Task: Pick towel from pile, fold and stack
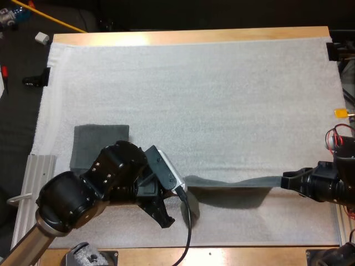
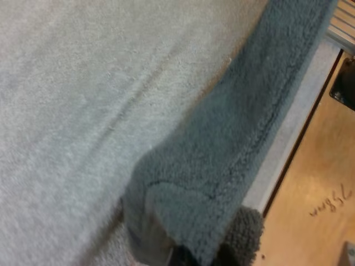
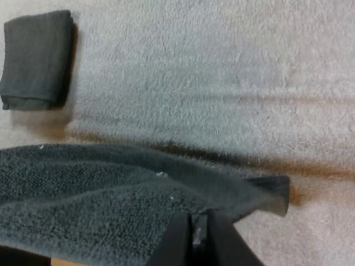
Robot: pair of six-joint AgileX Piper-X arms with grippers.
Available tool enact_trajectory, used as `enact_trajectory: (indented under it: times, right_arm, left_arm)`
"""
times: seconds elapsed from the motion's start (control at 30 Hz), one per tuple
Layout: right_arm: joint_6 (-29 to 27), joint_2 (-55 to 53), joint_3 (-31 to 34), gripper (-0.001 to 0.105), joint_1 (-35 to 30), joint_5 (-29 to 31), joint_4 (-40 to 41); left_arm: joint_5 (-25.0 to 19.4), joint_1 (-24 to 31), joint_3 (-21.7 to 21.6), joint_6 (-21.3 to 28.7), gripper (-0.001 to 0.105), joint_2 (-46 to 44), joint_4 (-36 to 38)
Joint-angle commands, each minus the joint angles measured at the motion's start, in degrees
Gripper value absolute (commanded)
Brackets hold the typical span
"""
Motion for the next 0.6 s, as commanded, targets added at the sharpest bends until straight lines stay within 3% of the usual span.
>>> enact_trajectory:
  times: [0.0, 0.13, 0.27, 0.57]
  right_arm:
    - [-0.6, 0.3, 0.9, 0.000, -0.2, 0.0, -0.1]
    - [-0.5, 2.9, 6.0, 0.000, -0.3, 1.2, -5.9]
    - [0.4, 8.5, 10.2, 0.000, -0.5, 3.9, -14.8]
    - [4.4, 23.2, 11.8, 0.000, -1.2, 6.6, -31.6]
  left_arm:
    - [-1.9, 0.2, 1.2, 0.2, 0.000, 0.0, -1.9]
    - [-6.8, 1.3, 5.7, 1.5, 0.000, 1.8, -7.8]
    - [-7.8, 6.0, 8.9, 3.0, 0.000, 5.6, -14.9]
    - [1.1, 18.4, 10.8, 5.7, 0.000, 17.1, -27.5]
